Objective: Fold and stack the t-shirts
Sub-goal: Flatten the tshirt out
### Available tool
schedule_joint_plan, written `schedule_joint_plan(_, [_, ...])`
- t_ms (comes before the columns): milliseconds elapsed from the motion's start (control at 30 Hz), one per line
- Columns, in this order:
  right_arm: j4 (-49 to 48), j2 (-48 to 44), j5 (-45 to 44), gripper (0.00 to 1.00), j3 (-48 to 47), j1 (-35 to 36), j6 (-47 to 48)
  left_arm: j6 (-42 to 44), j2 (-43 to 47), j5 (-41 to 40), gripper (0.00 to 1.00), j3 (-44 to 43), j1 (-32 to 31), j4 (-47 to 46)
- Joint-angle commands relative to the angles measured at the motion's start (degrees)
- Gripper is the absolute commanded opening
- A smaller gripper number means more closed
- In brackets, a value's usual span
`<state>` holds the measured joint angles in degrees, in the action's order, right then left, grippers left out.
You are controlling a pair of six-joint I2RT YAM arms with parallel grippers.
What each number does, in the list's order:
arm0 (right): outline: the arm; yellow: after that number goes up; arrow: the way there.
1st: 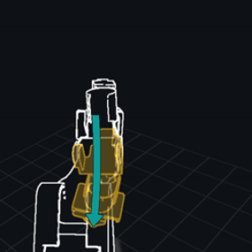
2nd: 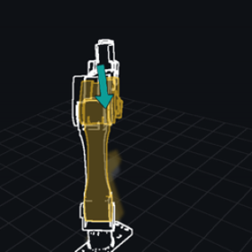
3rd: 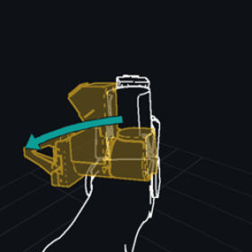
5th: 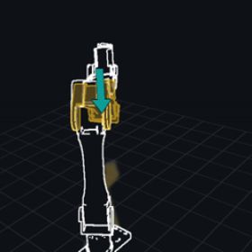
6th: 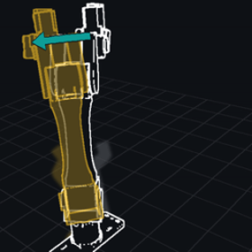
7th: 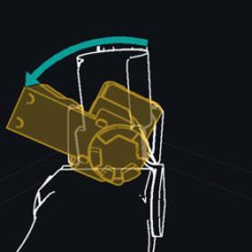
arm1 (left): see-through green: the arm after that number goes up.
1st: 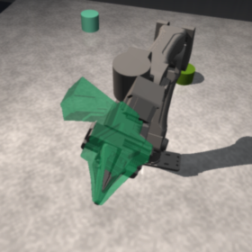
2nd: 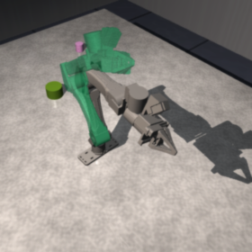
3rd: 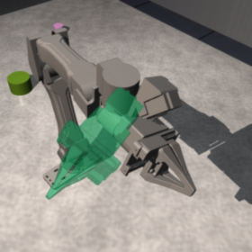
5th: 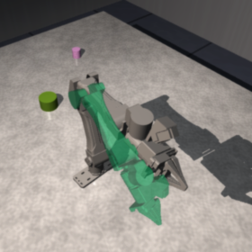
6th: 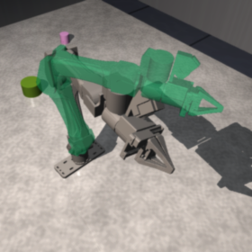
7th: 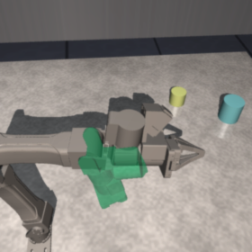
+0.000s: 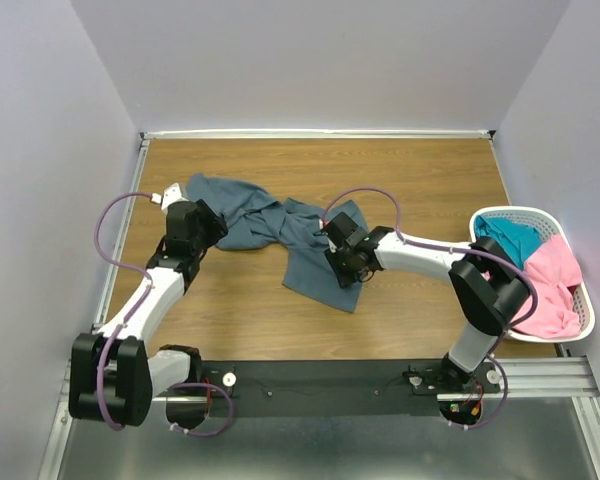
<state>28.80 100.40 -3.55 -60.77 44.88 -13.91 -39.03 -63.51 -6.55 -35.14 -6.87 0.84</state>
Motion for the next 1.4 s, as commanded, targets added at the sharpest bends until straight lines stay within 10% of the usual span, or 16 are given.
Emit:
schedule_joint_plan(0, [5.66,-1.25,-2.6,0.37,4.17,-1.37,-1.03,-3.07,-4.25,2.15,0.62,-0.02,0.11,-5.84])
schedule_joint_plan(1033, [5.83,-1.52,-1.11,0.37,4.44,-3.14,-0.15,-3.25,-31.24,1.27,0.62,-10.66,-1.74,-13.41])
schedule_joint_plan(1367, [5.74,-1.52,-0.75,0.36,4.52,-3.14,-0.33,-3.34,-30.45,-0.31,0.42,-9.16,-2.27,-15.61])
